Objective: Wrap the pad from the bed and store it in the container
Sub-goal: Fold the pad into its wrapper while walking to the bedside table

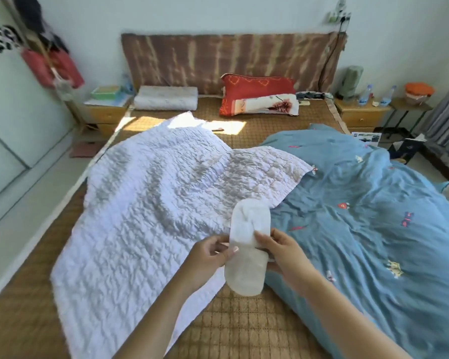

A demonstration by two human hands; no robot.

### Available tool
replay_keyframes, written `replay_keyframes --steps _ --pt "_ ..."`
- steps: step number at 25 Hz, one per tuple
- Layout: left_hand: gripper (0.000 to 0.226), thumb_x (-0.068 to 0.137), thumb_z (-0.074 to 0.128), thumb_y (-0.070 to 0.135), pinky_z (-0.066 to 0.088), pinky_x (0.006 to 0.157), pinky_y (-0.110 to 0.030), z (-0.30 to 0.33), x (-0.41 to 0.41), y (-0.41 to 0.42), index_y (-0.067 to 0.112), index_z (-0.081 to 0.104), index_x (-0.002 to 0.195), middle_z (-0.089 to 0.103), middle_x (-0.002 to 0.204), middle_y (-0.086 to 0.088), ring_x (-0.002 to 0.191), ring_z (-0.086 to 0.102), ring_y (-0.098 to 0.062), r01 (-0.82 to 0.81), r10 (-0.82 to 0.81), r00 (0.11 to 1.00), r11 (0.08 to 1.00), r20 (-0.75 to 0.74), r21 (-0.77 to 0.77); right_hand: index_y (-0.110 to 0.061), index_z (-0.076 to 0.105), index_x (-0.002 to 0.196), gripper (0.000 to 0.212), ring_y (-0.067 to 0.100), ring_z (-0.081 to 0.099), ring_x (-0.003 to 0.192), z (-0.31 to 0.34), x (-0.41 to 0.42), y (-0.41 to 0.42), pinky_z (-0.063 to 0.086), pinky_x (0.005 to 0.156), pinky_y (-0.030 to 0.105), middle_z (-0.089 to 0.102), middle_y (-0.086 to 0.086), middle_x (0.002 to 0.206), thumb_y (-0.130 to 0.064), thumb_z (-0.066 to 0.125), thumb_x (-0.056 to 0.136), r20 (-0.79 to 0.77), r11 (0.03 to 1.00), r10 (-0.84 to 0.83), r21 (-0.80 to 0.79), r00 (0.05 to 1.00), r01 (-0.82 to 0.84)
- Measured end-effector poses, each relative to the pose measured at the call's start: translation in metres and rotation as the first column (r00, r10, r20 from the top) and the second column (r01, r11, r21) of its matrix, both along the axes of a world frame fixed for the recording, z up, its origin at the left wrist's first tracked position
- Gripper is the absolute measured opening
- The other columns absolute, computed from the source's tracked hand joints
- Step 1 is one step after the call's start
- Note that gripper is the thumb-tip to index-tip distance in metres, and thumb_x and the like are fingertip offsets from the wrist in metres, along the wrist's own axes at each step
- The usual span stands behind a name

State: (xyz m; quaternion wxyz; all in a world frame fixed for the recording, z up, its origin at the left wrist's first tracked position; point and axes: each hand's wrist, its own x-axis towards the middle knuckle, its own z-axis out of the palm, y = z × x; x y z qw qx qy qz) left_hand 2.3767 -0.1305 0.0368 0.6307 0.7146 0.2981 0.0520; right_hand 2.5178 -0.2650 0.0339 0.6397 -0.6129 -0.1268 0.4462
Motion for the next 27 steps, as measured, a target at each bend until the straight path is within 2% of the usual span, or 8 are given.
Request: replay_keyframes --steps 3,5,9,12,16,20,24,27 --pt "0.007 0.087 0.066 0.023 0.059 0.077 -0.035 0.009 -0.067 -0.012 0.025 0.073 0.088 0.076 0.085 -0.005 0.083 0.071 -0.021 -0.284 0.284 0.955 0.959 0.084 -0.006 -0.018 0.07 0.093 0.011 0.019 0.071 0.079 0.002 -0.064 0.014 0.057 0.073 0.039 0.076 0.002 0.087 -0.021 0.059 0.091 -0.026 0.989 0.144 0.041 0.989 -0.142" --pt "0.014 0.085 0.068 0.021 0.053 0.066 -0.034 0.015 -0.112 -0.013 0.023 0.071 0.072 0.07 0.065 0.006 0.066 0.064 -0.015 -0.425 0.421 0.901 0.905 0.099 0.013 -0.015 0.069 0.098 0.014 0.021 0.071 0.086 0.003 -0.107 0.023 0.058 0.076 0.04 0.075 0.004 0.094 -0.022 0.06 0.091 -0.023 0.968 0.249 0.036 0.968 -0.248" --pt "0.026 0.083 0.07 0.024 0.035 0.053 -0.026 0.023 -0.204 -0.005 0.019 0.063 0.058 0.051 0.053 0.009 0.054 0.044 -0.011 -0.536 0.529 0.843 0.842 0.097 0.063 -0.016 0.068 0.101 0.019 0.025 0.07 0.098 0.018 -0.18 0.044 0.058 0.074 0.033 0.074 0.007 0.105 -0.029 0.06 0.09 -0.004 0.901 0.426 0.089 0.905 -0.424" --pt "0.034 0.083 0.07 0.019 0.03 0.053 -0.022 0.021 -0.278 0.013 0.022 0.057 0.051 0.044 0.05 0.013 0.051 0.039 -0.006 -0.545 0.54 0.839 0.833 0.07 0.097 -0.016 0.07 0.101 0.019 0.022 0.071 0.091 0.032 -0.241 0.079 0.059 0.073 0.034 0.074 0.006 0.102 -0.029 0.064 0.088 0.106 0.846 0.514 0.102 0.851 -0.524" --pt "0.022 0.082 0.071 0.024 0.033 0.054 -0.018 0.015 -0.38 0.043 0.018 0.065 0.061 0.05 0.056 0.012 0.054 0.043 -0.006 -0.566 0.564 0.825 0.821 0.042 0.074 0.002 0.069 0.086 0.022 0.025 0.063 0.075 0.035 -0.332 0.143 0.051 0.068 0.041 0.067 0.013 0.081 -0.02 0.072 0.081 0.226 0.829 0.548 -0.014 0.806 -0.559" --pt "0.038 0.067 0.068 0.055 0.049 0.075 -0.013 0.004 -0.512 0.09 0.03 0.068 0.095 0.071 0.094 0.012 0.086 0.066 0.001 -0.67 0.672 0.739 0.74 0.049 -0.053 -0.013 0.071 0.075 0.01 0.019 0.062 0.068 0.035 -0.455 0.212 0.053 0.062 0.032 0.066 0.005 0.075 -0.02 0.071 0.081 0.185 0.835 0.54 0.006 0.821 -0.55" --pt "0.028 0.079 0.072 0.035 0.055 0.085 -0.03 -0.006 -0.612 0.136 0.022 0.07 0.103 0.076 0.102 0.004 0.1 0.069 -0.016 -0.637 0.643 0.766 0.755 -0.012 -0.157 -0.006 0.07 0.088 0.017 0.026 0.063 0.082 0.037 -0.551 0.271 0.054 0.078 0.046 0.068 0.012 0.086 -0.023 0.069 0.083 0.255 0.852 0.508 -0.005 0.823 -0.524" --pt "0.02 0.086 0.067 0.018 0.054 0.076 -0.029 -0.007 -0.664 0.179 0.016 0.07 0.105 0.075 0.099 0.0 0.092 0.07 -0.018 -0.66 0.663 0.747 0.732 -0.046 -0.167 -0.01 0.071 0.084 0.014 0.019 0.059 0.073 0.04 -0.611 0.312 0.054 0.066 0.034 0.065 0.006 0.077 -0.023 0.068 0.084 0.386 0.829 0.528 -0.038 0.756 -0.559"
